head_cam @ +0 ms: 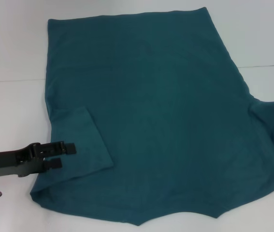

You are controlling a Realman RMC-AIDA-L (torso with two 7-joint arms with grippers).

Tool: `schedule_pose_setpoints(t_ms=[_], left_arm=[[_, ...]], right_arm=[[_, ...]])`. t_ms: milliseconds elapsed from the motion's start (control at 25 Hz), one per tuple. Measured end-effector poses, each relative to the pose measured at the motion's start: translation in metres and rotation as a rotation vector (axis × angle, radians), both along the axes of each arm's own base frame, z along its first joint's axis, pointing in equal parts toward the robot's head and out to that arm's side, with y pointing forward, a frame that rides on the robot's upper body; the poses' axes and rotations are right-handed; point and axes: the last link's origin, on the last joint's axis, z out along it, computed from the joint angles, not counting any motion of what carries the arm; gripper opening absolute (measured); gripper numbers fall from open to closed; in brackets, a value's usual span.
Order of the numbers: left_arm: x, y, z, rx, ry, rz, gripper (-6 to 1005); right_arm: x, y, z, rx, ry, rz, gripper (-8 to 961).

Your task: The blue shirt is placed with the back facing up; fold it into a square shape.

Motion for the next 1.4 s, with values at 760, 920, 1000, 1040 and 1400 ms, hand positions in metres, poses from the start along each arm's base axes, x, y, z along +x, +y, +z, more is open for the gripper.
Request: schedule_pose_setpoints(t_ms=[760,920,1000,1040,1400], left_arm=[[0.000,0.002,0.003,0.015,-0.004,0.003,826],[-0.001,0.002,0.003,0.016,-0.003,0.004,826],[-0.001,0.002,0.003,0.017,-0.002,0.005,826],[-0.001,0.002,0.003,0.018,-0.001,0.005,826],[-0.001,0.002,0.002,0.020,0.000,0.007,826]], right_arm=[[-0.109,0.038,-0.074,-0.321,-0.142,0.289,8],[-0.113,0.040,-0.074,-0.321,-0.147,0.301,9],[-0.113,0.041,-0.074,-0.317,-0.147,0.302,10],[-0.113,0.041,-0.074,-0.313,-0.145,0.303,10],[-0.108,0.038,-0.082,-0.340,-0.144,0.289,12]])
